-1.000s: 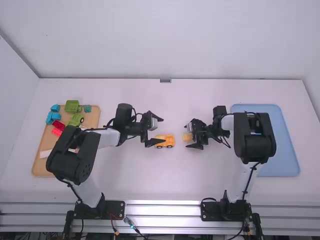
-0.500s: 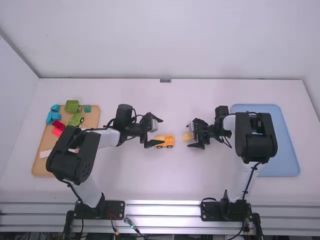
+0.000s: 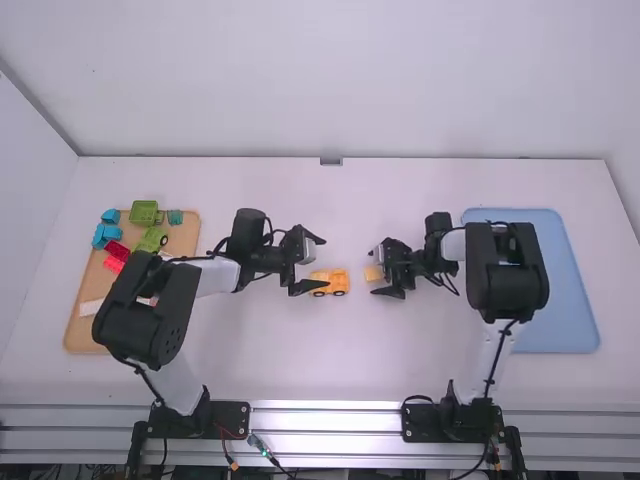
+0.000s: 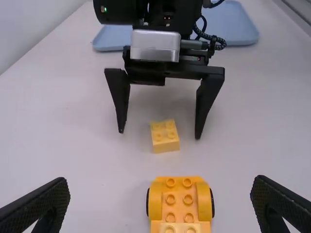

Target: Assemble lego blocks to make yellow taxi

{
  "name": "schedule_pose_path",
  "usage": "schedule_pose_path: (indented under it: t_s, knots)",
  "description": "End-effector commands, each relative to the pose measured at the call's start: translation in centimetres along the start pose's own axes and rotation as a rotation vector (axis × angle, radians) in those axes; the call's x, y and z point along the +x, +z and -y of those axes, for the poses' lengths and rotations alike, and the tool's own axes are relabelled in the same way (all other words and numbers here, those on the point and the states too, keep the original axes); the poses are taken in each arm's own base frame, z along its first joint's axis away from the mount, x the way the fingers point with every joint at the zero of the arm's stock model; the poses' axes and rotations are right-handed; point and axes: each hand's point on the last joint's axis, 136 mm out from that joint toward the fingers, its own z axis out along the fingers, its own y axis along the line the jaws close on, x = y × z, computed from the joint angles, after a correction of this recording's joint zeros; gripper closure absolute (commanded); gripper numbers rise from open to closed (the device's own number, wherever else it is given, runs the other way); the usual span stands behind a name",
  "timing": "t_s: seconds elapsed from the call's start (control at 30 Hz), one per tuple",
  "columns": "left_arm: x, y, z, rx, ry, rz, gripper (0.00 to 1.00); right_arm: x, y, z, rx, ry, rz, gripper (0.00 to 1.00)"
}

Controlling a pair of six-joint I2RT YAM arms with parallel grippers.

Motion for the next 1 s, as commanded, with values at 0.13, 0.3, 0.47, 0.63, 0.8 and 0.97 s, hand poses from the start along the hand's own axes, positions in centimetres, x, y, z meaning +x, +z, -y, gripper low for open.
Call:
schedule_pose_path:
  t_s: [0.13,0.3,0.47,0.63,0.8,0.97]
  knots:
    - [-0.1,0.4,0.0,0.017,-0.001,0.009,0.01,0.5,-1.0,0.2,-0.008,0.013,0.031,0.21]
    - [-0.1,0.4,0.0,0.016,-0.002,0.009,0.01,1.0,-1.1,0.2,-0.014,0.036,0.033,0.30]
    - [-0.1,0.4,0.0,0.016,-0.001,0.009,0.01,0.6,-0.6,-0.1,-0.028,0.028,0.042,0.30]
    - [-0.1,0.4,0.0,0.017,-0.001,0.009,0.01,0.6,0.3,0.3,-0.031,0.032,0.013,0.44]
    - [-0.1,0.4,0.0,0.017,-0.001,0.009,0.01,0.6,0.4,0.5,-0.026,0.052,0.008,0.53]
    - [-0.1,0.4,0.0,0.018,-0.004,0.007,0.01,0.7,0.2,0.4,-0.024,0.069,0.013,0.50]
